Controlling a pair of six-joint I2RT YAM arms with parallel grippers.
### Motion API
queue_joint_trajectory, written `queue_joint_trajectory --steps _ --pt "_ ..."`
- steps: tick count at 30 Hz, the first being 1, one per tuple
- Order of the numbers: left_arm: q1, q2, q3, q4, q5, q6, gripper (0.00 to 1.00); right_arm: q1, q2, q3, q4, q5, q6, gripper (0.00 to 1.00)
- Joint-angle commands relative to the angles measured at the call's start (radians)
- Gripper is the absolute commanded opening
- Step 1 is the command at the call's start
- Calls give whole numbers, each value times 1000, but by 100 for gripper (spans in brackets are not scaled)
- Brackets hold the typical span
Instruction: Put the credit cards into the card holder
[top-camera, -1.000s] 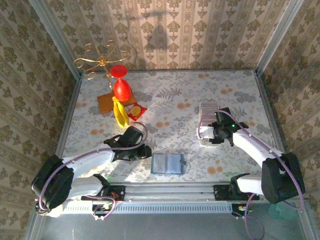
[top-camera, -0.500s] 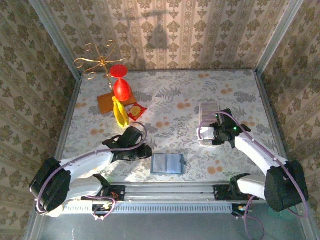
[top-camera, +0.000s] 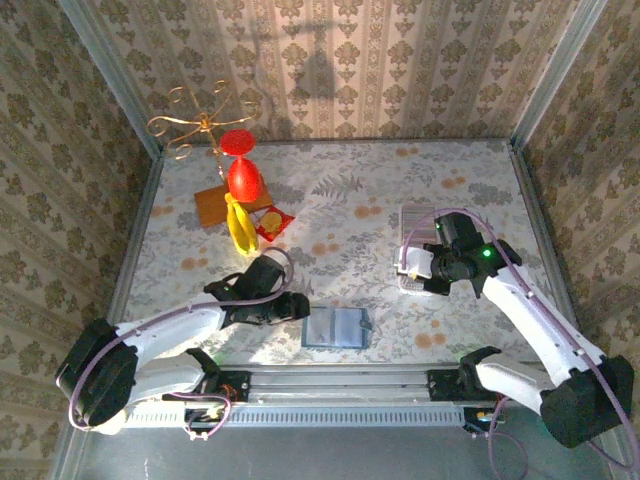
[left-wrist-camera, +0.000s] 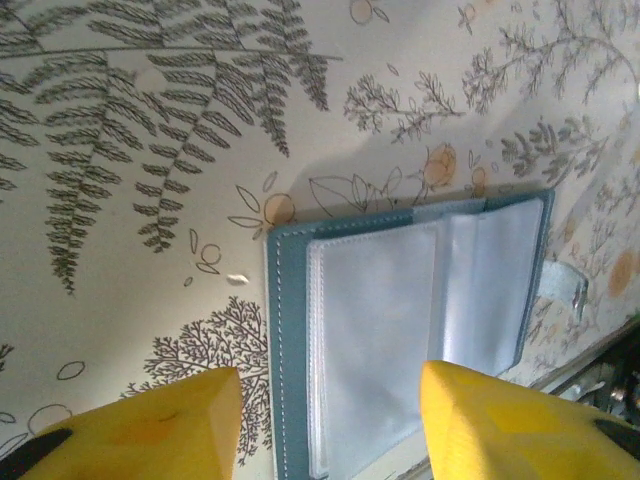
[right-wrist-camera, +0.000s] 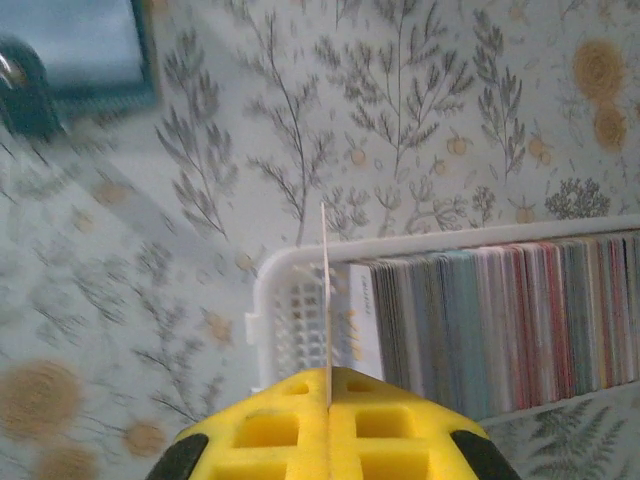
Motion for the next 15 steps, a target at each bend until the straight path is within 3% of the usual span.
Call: queue_joint_trajectory --steps 1,5,7,11,15 --pt "-29 -10 13 -35 3 26 53 10 -33 57 -89 -139 409 0" --pt "-83 8 34 -53 -32 40 54 47 -65 38 0 -255 803 0" --pt "-110 21 48 -72 -60 44 57 82 -95 -8 106 -233 1044 0" --pt "-148 48 82 -109 -99 52 59 111 -124 -68 210 -179 1294 0" --pt "-172 73 107 -127 -116 63 60 118 -151 -145 248 -203 1563 0"
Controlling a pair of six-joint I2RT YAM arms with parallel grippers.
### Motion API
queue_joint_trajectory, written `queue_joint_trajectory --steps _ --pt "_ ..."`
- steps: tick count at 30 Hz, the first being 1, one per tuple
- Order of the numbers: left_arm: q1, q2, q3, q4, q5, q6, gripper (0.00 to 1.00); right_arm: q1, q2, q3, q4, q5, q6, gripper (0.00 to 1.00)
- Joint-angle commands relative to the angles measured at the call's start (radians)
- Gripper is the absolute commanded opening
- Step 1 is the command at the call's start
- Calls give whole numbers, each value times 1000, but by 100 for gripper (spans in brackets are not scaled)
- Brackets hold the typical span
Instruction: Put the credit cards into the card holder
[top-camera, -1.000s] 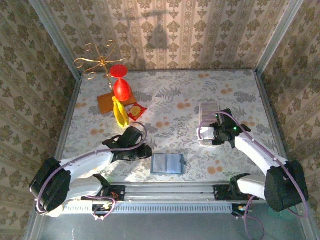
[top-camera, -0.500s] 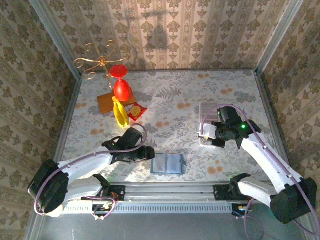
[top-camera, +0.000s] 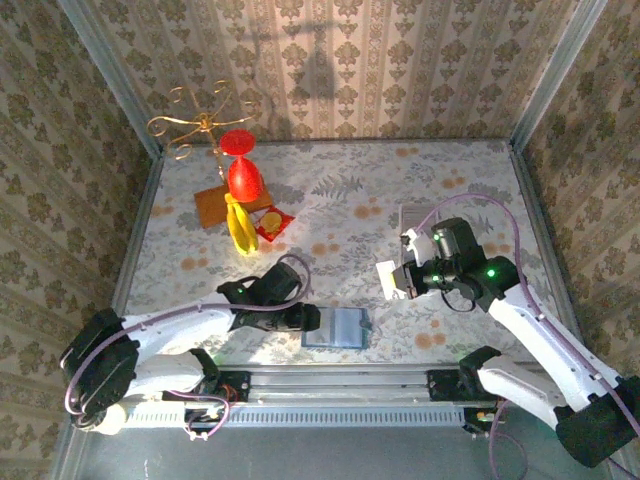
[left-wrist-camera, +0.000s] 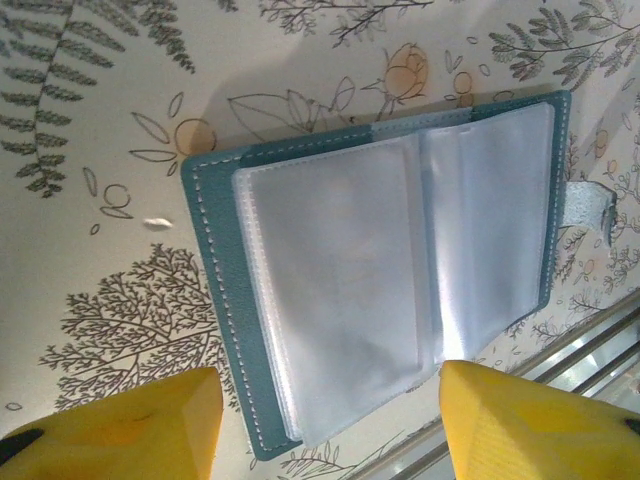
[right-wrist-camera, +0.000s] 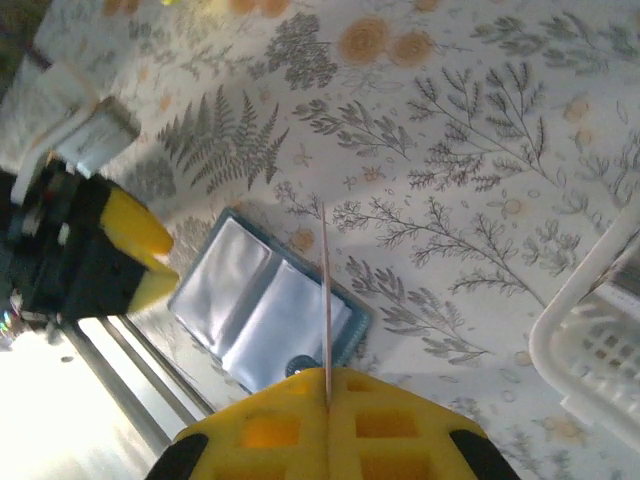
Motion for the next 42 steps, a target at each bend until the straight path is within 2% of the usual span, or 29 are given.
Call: queue_joint_trajectory --steps 1,7,12,17,32,36,42 --pt "-21 23 35 -49 -42 31 60 13 -48 -85 77 -16 385 0" --pt "-54 82 68 -55 -51 46 59 140 -221 -334 305 66 749 0" --pt "-67 122 89 -69 -72 41 58 300 -291 -411 371 216 853 0" --pt "-77 157 102 -82 -94 27 58 377 -191 -405 445 247 864 0" --pt "-79 222 123 -92 -104 8 55 478 136 -346 683 268 873 0" --pt "-80 234 116 -85 -96 5 51 495 207 -326 731 267 876 0" --pt "-79 235 101 -80 -86 -4 38 515 298 -283 741 263 871 0"
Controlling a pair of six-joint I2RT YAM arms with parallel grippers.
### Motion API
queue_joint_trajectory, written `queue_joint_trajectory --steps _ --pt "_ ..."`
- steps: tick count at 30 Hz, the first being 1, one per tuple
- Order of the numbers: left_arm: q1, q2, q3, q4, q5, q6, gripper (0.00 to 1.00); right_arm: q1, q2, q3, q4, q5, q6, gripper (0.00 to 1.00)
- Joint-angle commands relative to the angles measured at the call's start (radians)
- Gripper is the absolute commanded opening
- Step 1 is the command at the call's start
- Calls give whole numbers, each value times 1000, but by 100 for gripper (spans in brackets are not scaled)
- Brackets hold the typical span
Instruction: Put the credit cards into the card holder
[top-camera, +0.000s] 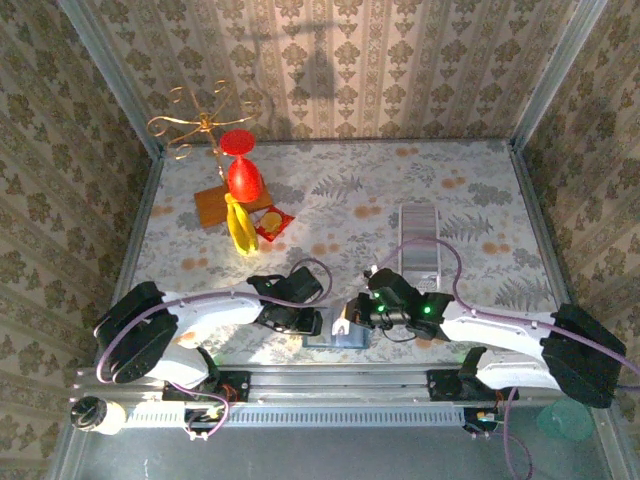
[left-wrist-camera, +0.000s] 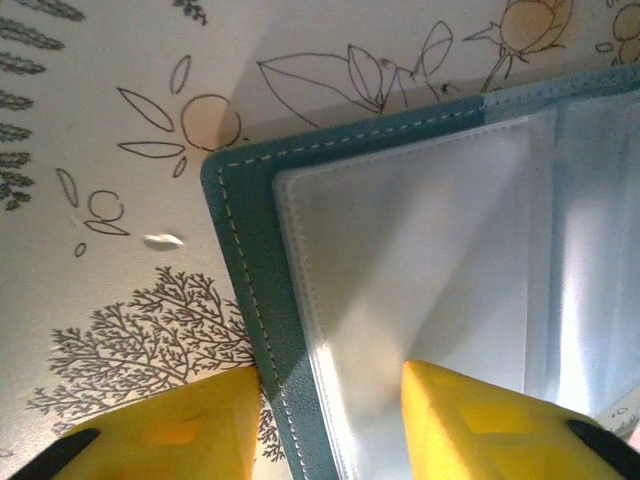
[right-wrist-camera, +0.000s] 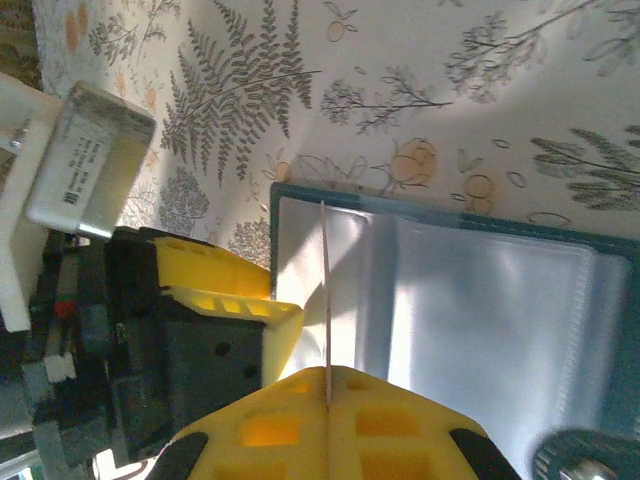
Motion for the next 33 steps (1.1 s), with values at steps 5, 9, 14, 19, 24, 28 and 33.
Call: queue_joint_trajectory --steps 5,9,14,19,24,28,33 --pt "-7 -5 -14 -6 7 -17 35 19 32 19 31 59 22 0" --pt "-8 -14 -20 -7 7 -19 34 22 8 -6 1 108 41 0" --pt "-7 -19 -29 -7 9 -19 29 22 -9 -35 10 134 60 0" --pt "-9 -33 -39 -8 6 -18 28 22 5 -34 12 138 60 0" --pt "-6 -42 -47 -9 3 -18 26 23 31 -41 46 137 67 0" --pt "-4 -46 -53 -9 2 -17 26 28 51 -48 76 129 74 0" --pt "-3 -46 -56 -4 4 -18 25 33 77 -53 106 117 80 0"
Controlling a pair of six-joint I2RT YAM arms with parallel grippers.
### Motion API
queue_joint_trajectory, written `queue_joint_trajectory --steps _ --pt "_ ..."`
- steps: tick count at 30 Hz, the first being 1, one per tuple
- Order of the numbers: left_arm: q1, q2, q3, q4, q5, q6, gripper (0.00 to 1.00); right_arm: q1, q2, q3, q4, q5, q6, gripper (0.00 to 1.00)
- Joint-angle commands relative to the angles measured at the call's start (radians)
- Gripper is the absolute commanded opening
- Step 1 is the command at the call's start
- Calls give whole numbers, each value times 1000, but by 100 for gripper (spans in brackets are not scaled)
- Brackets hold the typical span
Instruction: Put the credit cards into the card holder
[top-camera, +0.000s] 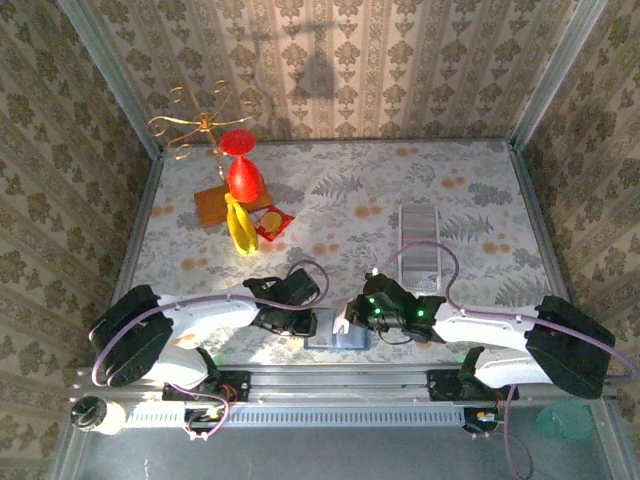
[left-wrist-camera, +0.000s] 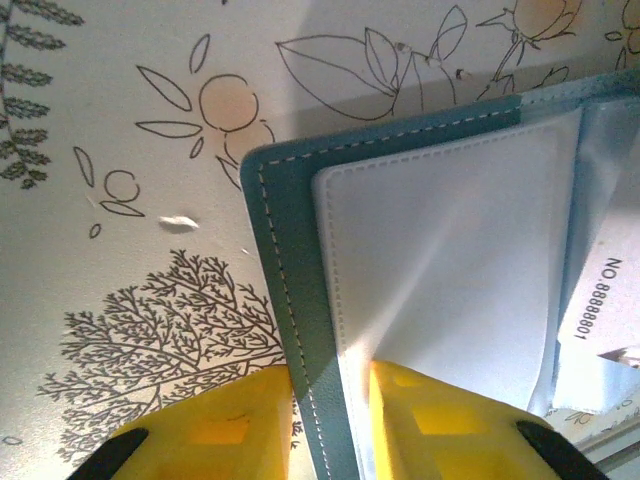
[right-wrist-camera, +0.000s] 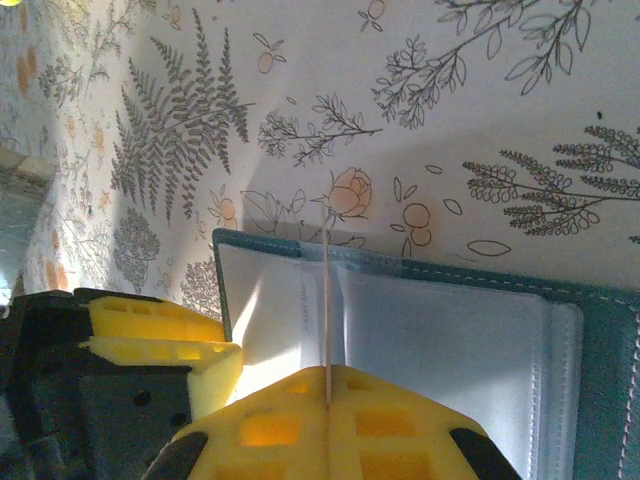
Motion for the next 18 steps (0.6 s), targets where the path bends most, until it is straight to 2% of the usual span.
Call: queue_joint_trajectory --steps 1,8,18 --pt "-2 -12 -23 -23 3 -10 25 10 20 -15 51 12 21 0" --pt "0 -12 -24 -22 4 -10 24 21 40 -21 92 -10 32 0" --pt "1 -11 -28 -21 6 -11 23 39 -33 -45 49 27 48 0"
